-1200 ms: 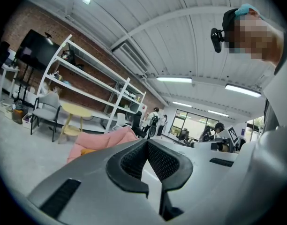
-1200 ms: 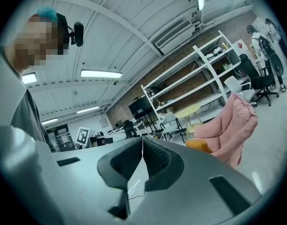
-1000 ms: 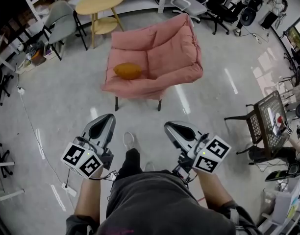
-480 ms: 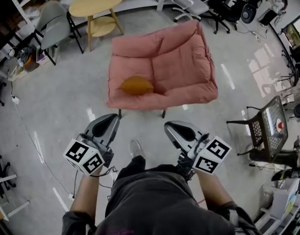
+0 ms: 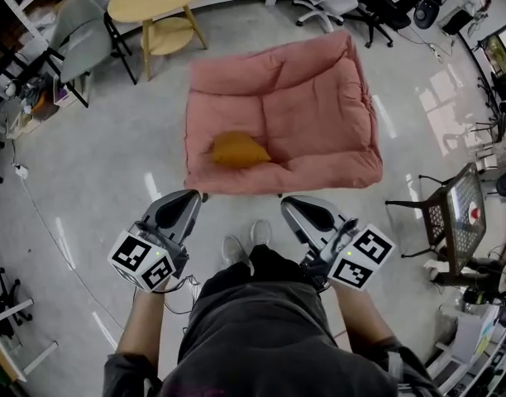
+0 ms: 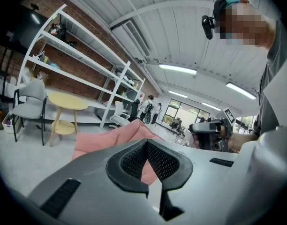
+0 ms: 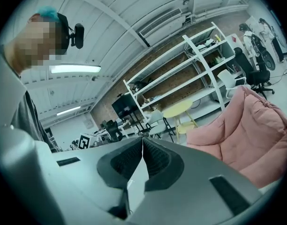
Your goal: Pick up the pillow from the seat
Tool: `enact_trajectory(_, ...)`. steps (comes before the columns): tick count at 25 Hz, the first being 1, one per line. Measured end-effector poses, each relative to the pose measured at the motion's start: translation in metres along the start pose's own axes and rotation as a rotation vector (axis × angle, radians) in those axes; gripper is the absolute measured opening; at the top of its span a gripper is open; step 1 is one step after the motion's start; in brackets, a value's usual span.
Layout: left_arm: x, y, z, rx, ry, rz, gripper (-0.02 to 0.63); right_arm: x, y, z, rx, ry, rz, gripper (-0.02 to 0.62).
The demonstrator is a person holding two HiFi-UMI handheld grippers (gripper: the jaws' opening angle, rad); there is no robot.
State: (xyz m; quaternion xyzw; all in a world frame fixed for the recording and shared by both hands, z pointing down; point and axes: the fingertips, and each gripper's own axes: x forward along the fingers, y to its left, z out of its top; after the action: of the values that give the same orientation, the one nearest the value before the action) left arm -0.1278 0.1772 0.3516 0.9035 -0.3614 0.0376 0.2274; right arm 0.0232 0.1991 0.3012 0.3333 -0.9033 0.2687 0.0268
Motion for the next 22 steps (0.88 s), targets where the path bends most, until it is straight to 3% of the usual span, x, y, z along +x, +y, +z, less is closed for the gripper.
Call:
enact_trajectory(9,0.061,0.075,-0.022,0.083,0.069,0.004,0.012,0.051,-0.069,0.006,0.053,0.059,0.027,0.015)
enact_trajectory(17,0.14,0.147,-0.055,0.084,0.16,0.068,0.014,0.092,-0.154,0.006,0.123,0.15,0.072,0.015)
enact_trajectory(22,0.179,0.191,-0.1,0.152,0.295,0.096,0.099,0.104,-0.207,-0.003,0.164,0.171,0.095,0.015)
